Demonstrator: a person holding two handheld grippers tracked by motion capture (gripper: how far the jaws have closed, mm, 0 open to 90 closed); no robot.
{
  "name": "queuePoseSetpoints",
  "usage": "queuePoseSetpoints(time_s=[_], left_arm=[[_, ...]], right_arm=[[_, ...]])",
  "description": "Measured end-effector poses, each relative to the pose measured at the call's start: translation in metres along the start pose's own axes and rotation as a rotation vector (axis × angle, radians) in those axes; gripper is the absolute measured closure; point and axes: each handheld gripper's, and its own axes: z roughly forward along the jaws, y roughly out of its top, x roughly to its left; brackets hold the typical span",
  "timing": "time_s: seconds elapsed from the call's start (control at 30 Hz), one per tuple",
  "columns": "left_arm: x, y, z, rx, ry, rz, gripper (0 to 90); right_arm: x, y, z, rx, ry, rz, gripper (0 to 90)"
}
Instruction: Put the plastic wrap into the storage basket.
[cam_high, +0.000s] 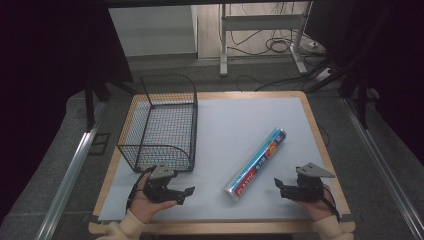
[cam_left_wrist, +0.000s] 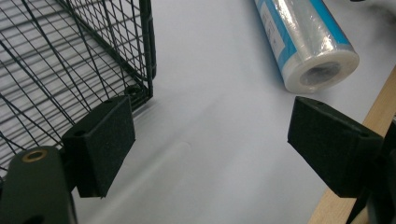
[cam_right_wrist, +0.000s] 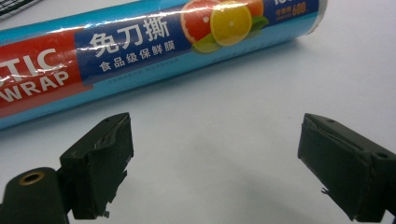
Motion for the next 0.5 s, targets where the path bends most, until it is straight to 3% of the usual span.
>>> queuePoseSetpoints(time_s=[0.23, 0.37, 0.4, 0.5], left_arm=[[-0.003, -0.003, 0.001, 0.009, 0.004, -0.021, 16.3], [-0.007, -0.002, 0.0, 0.027, 0.021, 0.01, 15.4], [-0.01, -0.001, 0.0, 0.052, -0.002, 0.009, 13.1], [-0.013, -0.001, -0.002, 0.047, -0.008, 0.008, 12.5]], right_arm=[[-0.002, 0.001, 0.003, 0.007, 0.026, 0.005, 12.2], [0.002, 0.003, 0.0, 0.007, 0.022, 0.003, 12.4], [0.003, 0.003, -0.001, 0.006, 0.019, 0.0, 12.4], [0.005, 0.003, -0.005, 0.005, 0.014, -0.006, 12.4]])
